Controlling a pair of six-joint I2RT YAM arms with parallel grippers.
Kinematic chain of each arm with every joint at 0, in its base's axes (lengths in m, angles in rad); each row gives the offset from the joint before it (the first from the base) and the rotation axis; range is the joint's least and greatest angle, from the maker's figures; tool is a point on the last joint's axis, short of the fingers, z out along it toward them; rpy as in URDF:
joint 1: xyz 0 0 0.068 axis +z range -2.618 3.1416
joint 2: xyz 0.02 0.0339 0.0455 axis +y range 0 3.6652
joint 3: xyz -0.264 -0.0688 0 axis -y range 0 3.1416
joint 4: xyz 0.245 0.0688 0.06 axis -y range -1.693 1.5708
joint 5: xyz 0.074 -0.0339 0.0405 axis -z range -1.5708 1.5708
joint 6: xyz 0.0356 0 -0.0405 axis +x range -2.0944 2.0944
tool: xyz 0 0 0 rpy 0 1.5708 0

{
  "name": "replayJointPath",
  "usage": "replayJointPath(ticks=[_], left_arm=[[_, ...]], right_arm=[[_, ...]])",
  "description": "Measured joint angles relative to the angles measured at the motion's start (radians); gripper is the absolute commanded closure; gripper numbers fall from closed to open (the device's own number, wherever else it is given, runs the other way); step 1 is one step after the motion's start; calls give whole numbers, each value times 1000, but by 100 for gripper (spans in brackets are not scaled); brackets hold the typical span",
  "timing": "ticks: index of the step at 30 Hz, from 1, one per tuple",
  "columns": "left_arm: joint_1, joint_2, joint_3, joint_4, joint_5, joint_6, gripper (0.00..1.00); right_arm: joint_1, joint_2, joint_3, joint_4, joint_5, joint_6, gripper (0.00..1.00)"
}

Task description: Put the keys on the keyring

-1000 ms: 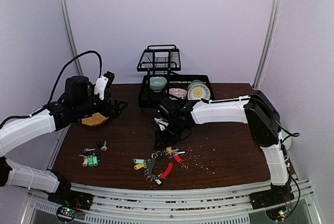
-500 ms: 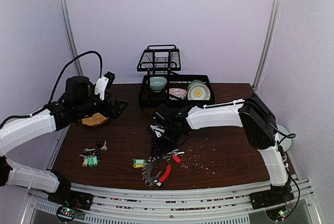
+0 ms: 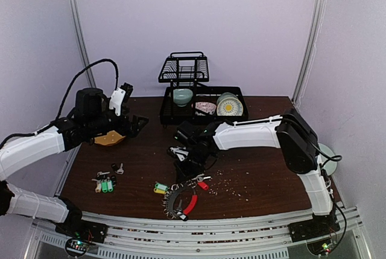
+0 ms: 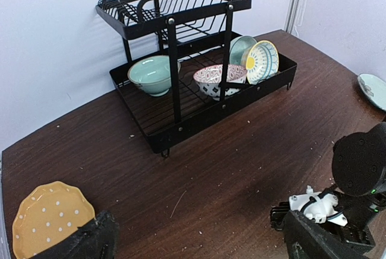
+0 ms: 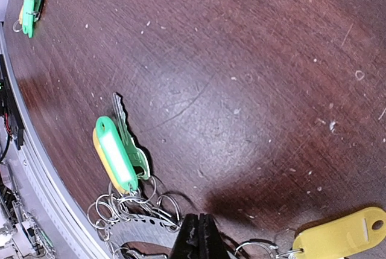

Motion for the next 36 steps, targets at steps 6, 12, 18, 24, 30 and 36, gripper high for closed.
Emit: replayJointPath(ticks=[6, 12, 18, 24, 30, 36], left_arm=[[0, 0, 0, 0, 0, 0, 2], [4, 0, 0, 0, 1, 0, 2], [4, 0, 0, 0, 0, 0, 2], [5, 0, 0, 0, 0, 0, 2], [6, 0, 0, 0, 0, 0, 2], [8, 0, 0, 0, 1, 0, 2]], right_arm=[[-3, -7, -11, -12, -16, -34, 85], [-6, -20, -14, -27, -44, -100, 77], [-6, -17, 2, -86, -32, -187, 78], [-6, -13, 28, -126, -13, -230, 78], [-2, 6, 29, -127, -5, -234, 78], [1, 34, 64, -116, -3, -232, 82]])
